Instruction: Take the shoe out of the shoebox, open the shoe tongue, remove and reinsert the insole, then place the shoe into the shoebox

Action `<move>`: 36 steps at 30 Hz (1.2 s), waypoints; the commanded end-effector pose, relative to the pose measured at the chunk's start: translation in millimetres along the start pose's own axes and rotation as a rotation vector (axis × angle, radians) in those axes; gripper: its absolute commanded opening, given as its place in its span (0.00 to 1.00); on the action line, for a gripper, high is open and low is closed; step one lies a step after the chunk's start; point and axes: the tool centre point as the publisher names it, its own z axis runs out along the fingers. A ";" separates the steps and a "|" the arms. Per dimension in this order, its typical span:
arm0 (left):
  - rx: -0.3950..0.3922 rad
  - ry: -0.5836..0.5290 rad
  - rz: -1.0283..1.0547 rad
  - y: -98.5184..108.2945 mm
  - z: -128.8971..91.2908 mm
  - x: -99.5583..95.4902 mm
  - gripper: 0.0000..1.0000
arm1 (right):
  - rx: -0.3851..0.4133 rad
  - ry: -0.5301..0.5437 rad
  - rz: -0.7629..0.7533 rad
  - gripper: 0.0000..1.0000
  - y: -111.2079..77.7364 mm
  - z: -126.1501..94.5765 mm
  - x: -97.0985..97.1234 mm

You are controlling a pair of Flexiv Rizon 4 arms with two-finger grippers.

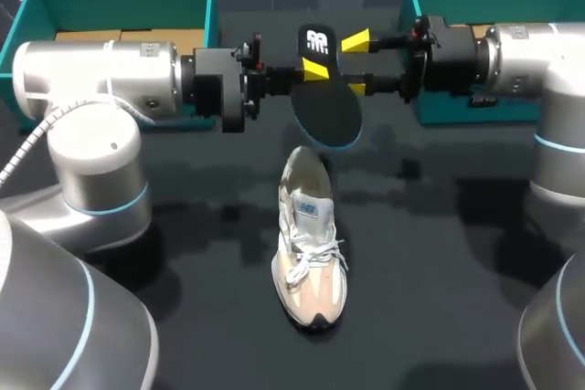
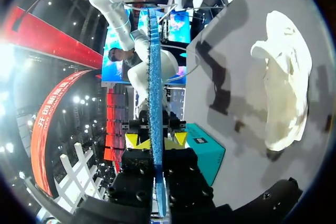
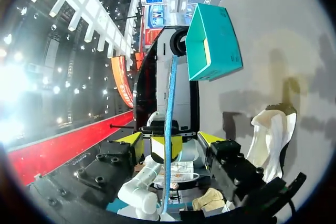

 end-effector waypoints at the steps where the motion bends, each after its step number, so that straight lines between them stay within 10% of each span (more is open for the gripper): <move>1: -0.019 0.019 -0.046 -9.5 -26.2 -3.0 0.00 | 0.013 -0.013 -0.020 1.00 -9.9 -16.7 2.3; 17: 0.057 0.130 -0.911 -27.6 -49.9 -2.7 0.00 | 0.003 -0.051 -0.068 1.00 -18.1 -28.5 3.4; 31: 0.064 0.136 -0.915 -31.6 -50.8 -5.2 0.00 | 0.003 -0.051 -0.068 1.00 -18.1 -28.5 3.4; 36: 0.005 0.319 -1.109 -36.5 -42.7 -7.9 0.00 | 0.003 -0.051 -0.068 1.00 -18.1 -28.5 3.4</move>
